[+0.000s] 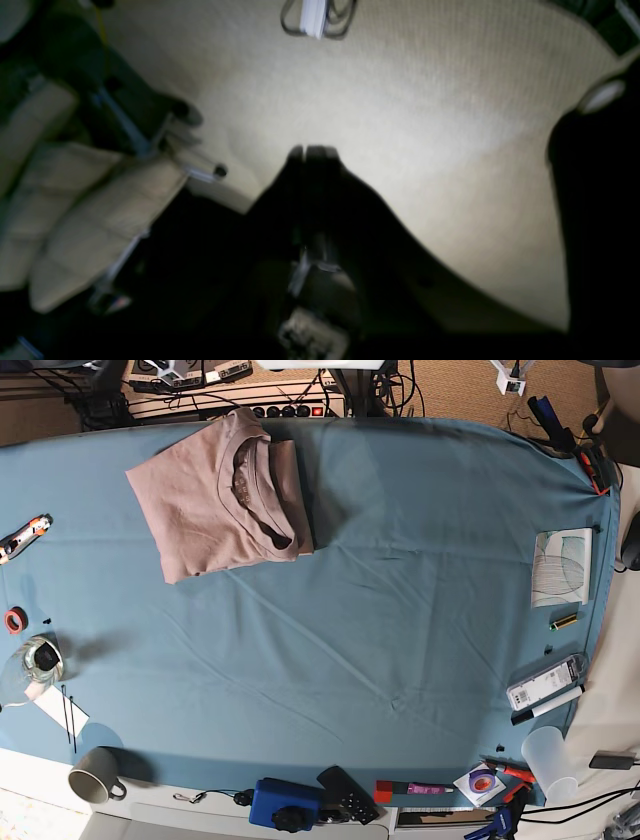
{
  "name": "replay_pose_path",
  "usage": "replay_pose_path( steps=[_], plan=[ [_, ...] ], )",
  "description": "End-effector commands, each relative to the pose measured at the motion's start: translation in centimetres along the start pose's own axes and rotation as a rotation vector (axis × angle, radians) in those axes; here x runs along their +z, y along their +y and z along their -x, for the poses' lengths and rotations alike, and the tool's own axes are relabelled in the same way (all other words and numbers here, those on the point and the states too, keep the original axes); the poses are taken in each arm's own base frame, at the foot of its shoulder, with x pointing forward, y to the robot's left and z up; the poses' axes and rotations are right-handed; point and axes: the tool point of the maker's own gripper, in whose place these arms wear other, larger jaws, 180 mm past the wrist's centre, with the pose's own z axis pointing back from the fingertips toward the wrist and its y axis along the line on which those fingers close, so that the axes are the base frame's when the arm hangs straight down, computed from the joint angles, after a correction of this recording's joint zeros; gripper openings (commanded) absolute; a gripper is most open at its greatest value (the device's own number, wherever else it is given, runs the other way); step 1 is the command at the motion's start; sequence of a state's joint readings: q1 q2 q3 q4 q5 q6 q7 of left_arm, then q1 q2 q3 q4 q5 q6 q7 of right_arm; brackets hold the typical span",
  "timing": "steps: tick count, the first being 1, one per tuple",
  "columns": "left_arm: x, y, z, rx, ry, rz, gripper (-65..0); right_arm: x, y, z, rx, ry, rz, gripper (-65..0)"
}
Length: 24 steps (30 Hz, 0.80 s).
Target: Fold the T-shirt properly
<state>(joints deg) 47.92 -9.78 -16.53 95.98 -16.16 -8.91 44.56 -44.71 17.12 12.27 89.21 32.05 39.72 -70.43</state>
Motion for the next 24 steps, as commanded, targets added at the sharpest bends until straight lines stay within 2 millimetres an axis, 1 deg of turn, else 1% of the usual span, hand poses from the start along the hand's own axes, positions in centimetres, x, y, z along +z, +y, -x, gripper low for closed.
replay_pose_path(
  steps=[1,3,5,9,13,17,19,21,22,24],
  plan=[
    [-0.7,0.7,0.3,-0.002,0.002,-0.013,-65.0,-0.6,-0.5,0.3,-0.005,0.018,-0.001,-65.0],
    [-2.6,1.5,0.5,0.009,0.009,-0.032,-65.0,-2.2,-1.4,-0.3,-0.029,0.030,-0.008,-65.0],
    [-4.6,1.9,1.0,0.018,0.033,-0.025,-65.0,-3.7,-2.2,-0.9,-0.053,0.043,-0.017,-65.0],
    [-8.3,1.4,1.7,0.057,0.065,0.033,-65.0,-6.0,-3.8,-2.2,-0.094,0.049,-0.020,-65.0],
    [-11.0,1.0,1.6,0.101,0.024,0.068,-65.0,-7.5,-5.3,-3.7,-0.101,0.023,0.005,-65.0],
    [-12.9,1.3,1.3,0.058,-0.027,0.046,-65.0,-8.1,-6.8,-6.3,-0.090,-0.099,0.046,-65.0],
    [-13.6,1.1,1.3,0.042,-0.036,0.046,-65.0,-8.1,-7.5,-8.1,-0.075,-0.194,0.067,-65.0],
    [-14.2,1.0,0.7,0.042,-0.062,0.035,-65.0,-7.8,-7.9,-10.2,-0.048,-0.325,0.087,-65.0],
    [-14.4,1.1,0.2,0.047,-0.080,0.017,-65.0,-7.4,-8.8,-11.1,-0.050,-0.380,0.141,-65.0],
    [-14.8,1.4,-0.8,0.062,-0.108,-0.026,-65.0,-7.1,-10.8,-11.6,-0.060,-0.428,0.265,-65.0]
  ],
)
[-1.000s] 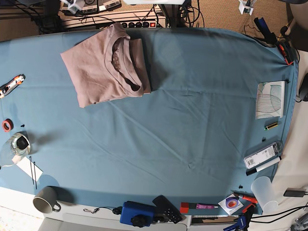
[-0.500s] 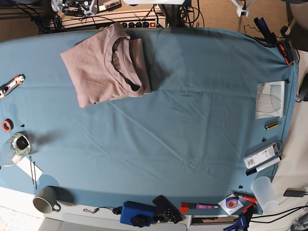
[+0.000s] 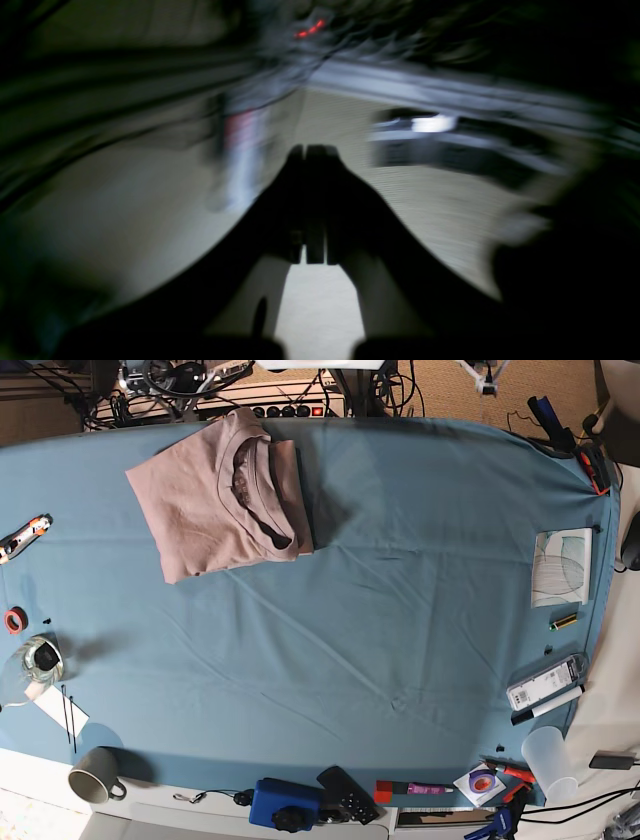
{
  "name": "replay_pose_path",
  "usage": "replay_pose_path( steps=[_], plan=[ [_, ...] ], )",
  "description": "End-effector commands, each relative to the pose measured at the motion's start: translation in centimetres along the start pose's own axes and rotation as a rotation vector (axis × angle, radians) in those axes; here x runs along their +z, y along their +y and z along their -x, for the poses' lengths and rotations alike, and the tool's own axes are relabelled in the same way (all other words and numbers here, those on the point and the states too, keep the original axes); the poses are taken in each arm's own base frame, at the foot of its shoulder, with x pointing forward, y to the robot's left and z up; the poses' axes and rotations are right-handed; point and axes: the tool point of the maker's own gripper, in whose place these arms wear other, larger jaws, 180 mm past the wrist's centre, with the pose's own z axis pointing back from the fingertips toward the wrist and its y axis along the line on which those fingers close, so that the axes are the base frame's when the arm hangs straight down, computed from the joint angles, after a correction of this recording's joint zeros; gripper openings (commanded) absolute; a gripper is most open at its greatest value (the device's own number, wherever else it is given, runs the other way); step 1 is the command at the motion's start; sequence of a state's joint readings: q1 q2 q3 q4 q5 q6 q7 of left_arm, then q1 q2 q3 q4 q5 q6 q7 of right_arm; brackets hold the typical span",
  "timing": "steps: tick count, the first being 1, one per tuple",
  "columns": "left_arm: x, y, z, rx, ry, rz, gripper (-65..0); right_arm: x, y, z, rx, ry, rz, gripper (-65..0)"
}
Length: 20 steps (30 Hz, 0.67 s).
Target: Fold the T-shirt properly
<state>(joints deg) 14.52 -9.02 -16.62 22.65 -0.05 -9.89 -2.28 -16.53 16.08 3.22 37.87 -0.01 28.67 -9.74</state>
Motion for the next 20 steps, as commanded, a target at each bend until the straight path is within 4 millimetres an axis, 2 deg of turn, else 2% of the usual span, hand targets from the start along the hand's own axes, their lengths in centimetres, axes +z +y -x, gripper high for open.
replay_pose_path(
  steps=[1,4,8,16,20],
  plan=[
    [-0.1,-0.1,-0.6,0.001,-0.020,-0.001,-65.0,0.1,-0.9,0.4,0.013,0.014,0.027,-65.0],
    [-0.4,-1.2,-2.1,0.006,-0.060,0.015,-65.0,-0.5,-1.7,0.8,-0.020,0.023,0.083,-65.0],
    [-0.6,-2.5,-2.6,0.012,-0.071,0.033,-65.0,-0.9,-2.1,0.6,-0.046,0.028,0.086,-65.0],
    [-0.7,-2.7,-2.3,0.016,-0.068,0.018,-65.0,-0.4,-3.7,-0.8,-0.097,-0.001,0.098,-65.0],
    [-0.7,-2.7,-2.5,0.016,-0.073,0.018,-65.0,-0.5,-3.5,-0.9,-0.103,-0.006,0.094,-65.0]
  ],
)
